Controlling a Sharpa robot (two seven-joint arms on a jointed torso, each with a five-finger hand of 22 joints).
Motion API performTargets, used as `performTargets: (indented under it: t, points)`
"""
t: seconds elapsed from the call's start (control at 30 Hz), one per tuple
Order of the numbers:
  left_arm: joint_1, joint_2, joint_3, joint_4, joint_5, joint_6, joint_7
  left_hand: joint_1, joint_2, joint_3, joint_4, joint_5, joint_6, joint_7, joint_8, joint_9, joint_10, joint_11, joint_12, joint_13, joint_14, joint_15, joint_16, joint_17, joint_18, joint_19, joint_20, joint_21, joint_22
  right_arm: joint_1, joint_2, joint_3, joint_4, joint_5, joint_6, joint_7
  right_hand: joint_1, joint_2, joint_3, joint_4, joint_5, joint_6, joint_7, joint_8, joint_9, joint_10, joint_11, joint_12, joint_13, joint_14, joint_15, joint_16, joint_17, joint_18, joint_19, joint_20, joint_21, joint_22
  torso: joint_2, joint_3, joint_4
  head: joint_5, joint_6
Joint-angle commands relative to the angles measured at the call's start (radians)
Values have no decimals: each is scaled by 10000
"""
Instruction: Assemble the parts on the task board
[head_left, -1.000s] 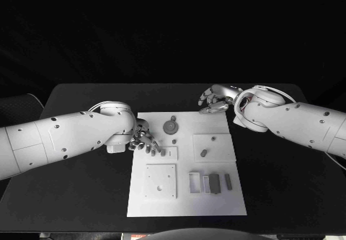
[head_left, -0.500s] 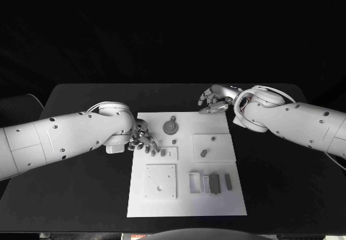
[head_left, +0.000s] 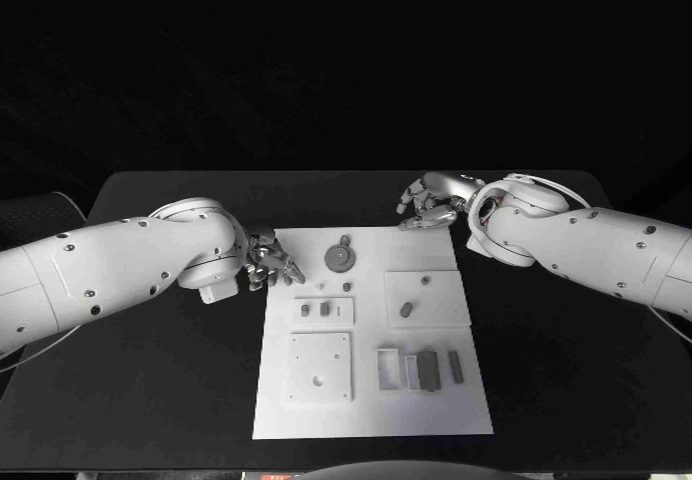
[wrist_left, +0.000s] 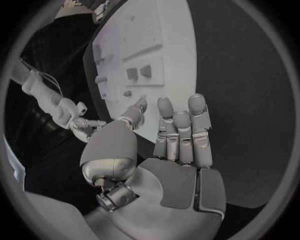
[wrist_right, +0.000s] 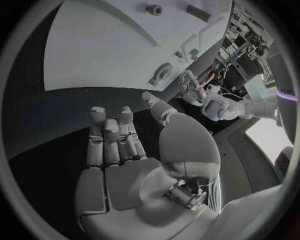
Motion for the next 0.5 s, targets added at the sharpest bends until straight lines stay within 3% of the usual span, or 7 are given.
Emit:
performTargets:
  t: [0.03, 0.07, 0.17, 0.2, 0.27, 0.37, 0.5]
  points:
    - [24, -88, 41, 20, 1941, -1389, 1556, 190, -76, 149, -230, -45, -470, 322, -218, -222, -578, 265, -613, -324, -543, 270, -593, -305, 60, -591, 214, -545, -270, -5, -13, 4, -6, -2, 80, 85, -4, 60, -18, -49, 51, -3, 57, -43, -15, -86, 11, 69, -9, 74, 17, -37, -13, 114, 45, -14, -42, 134, -7, -2, 8, -3, 53]
    - [32, -107, 41, 18, 2066, -1601, 1773, 258, -154, 282, -317, -97, -623, 518, -300, -351, -998, 475, -1101, -585, -984, 528, -1073, -539, -38, -1075, 445, -985, -506, -5, -13, 4, -10, -2, 81, 85, -3, 60, -18, -49, 51, -3, 57, -43, -15, -86, 11, 69, -9, 74, 17, -37, -13, 114, 45, -14, -42, 134, -3, -3, 5, -1, 63]
    - [33, -143, 34, -16, 2232, -1869, 2690, 903, -191, 659, -532, -109, -885, 839, -399, -663, -1651, 932, -2291, -1279, -1626, 1134, -2116, -1078, -54, -1795, 992, -1864, -1072, -5, -17, 4, -4, 0, 81, 85, -2, 61, -17, -50, 51, -3, 57, -43, -15, -86, 11, 69, -9, 74, 17, -37, -13, 114, 46, -14, -41, 134, -2, -1, 8, 5, 96]
    - [33, -144, 23, -31, 2319, -1951, 2955, 1108, -236, 690, -565, -100, -981, 871, -434, -757, -1761, 1031, -2610, -1464, -1590, 1204, -2229, -1144, 13, -1779, 1081, -1958, -1159, -5, -11, 4, -16, 0, 81, 89, -2, 61, -17, -50, 52, -3, 57, -43, -15, -86, 11, 70, -9, 74, 17, -37, -13, 114, 46, -14, -41, 134, -2, -1, 8, 5, 96]
    - [29, -113, -51, -71, 2271, -2216, 3886, 2028, -353, 1180, -479, -181, -1157, 851, -450, -1101, -1976, 1376, -3821, -2175, -1534, 1419, -2619, -1333, 161, -1696, 1341, -2233, -1405, -5, -6, 4, -33, 5, 83, 89, -2, 61, -17, -51, 51, -3, 57, -43, -15, -86, 11, 70, -10, 74, 17, -37, -13, 114, 46, -14, -41, 134, 1, 2, 7, 6, 115]
    - [25, -75, -304, -24, 1514, -2673, 4863, 2807, -369, 1679, -571, -172, -1162, 730, -446, -1367, -1885, 1450, -4651, -2626, -1407, 1503, -2934, -1444, 232, -1645, 1444, -2416, -1547, -5, 6, 4, -48, 9, 74, 100, -1, 61, -17, -51, 52, -3, 57, -43, -16, -86, 11, 70, -10, 74, 17, -37, -13, 114, 46, -14, -41, 134, -8, -1, 10, 25, 163]
    - [23, 22, -472, -31, 525, -3020, 5694, 3120, -321, 1858, -618, -151, -1034, 646, -427, -1572, -1642, 1418, -5204, -2884, -1026, 1412, -2862, -1341, 320, -1291, 1373, -2278, -1464, -10, 15, 4, -67, 14, 79, 110, 0, 61, -17, -53, 52, -3, 57, -43, -16, -86, 11, 71, -10, 75, 17, -37, -13, 114, 46, -14, -41, 134, -4, -9, 4, -14, 147]
